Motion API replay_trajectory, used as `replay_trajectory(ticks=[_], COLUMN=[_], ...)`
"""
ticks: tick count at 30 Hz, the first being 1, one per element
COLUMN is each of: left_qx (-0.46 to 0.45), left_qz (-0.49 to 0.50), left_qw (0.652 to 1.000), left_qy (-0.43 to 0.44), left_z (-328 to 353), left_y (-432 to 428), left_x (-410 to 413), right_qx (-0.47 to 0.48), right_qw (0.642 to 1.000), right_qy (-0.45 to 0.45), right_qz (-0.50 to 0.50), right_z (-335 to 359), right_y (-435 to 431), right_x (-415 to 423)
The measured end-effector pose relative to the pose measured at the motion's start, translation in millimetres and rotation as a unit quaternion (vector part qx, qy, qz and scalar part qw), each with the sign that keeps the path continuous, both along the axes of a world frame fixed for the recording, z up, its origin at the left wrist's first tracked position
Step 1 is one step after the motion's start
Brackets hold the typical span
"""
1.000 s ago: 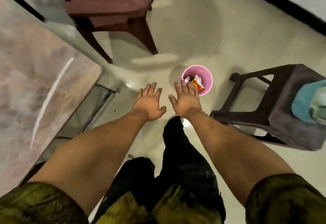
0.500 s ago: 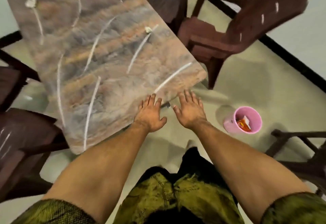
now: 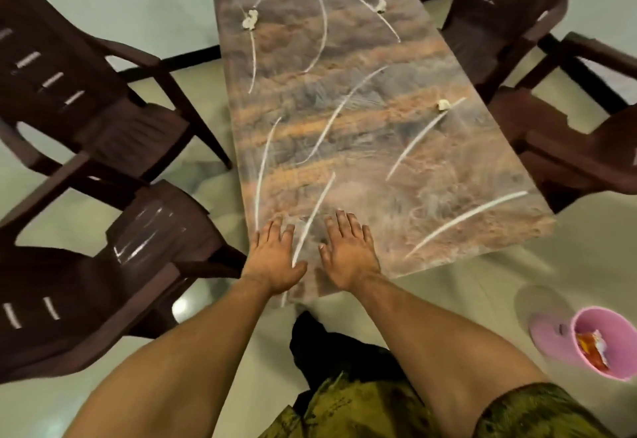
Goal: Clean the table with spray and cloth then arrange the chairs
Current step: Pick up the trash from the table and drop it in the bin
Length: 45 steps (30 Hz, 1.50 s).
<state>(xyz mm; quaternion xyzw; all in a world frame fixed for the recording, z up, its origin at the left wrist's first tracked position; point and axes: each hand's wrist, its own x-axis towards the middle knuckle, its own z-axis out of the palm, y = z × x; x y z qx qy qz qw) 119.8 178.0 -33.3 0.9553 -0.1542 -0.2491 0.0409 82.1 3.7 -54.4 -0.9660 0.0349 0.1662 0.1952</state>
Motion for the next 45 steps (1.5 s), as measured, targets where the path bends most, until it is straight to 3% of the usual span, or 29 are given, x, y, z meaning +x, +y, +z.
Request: replay_trajectory(ticks=[7, 20, 29, 45], left_qx=[0.030, -0.031, -0.032, -0.083], left_qz=[-0.055, -0.231, -0.302, -0.434], left_qw=[0.998, 0.972, 0.952, 0.897], left_qy=[0.029, 0.024, 0.023, -0.026], left_z=[-1, 2, -1, 35], left_y=[52, 5, 31, -58], left_x=[71, 204, 293, 366], right_qx=[0.004, -0.004, -0.024, -0.066], right_qw=[0.998, 0.979, 0.957, 0.918], right_qy=[0.047, 0.057, 0.034, 0.004], right_qz=[-0.035, -0.198, -0.286, -0.392], right_z=[-1, 7, 22, 50], right_y=[49, 58, 93, 47], right_x=[65, 138, 216, 270])
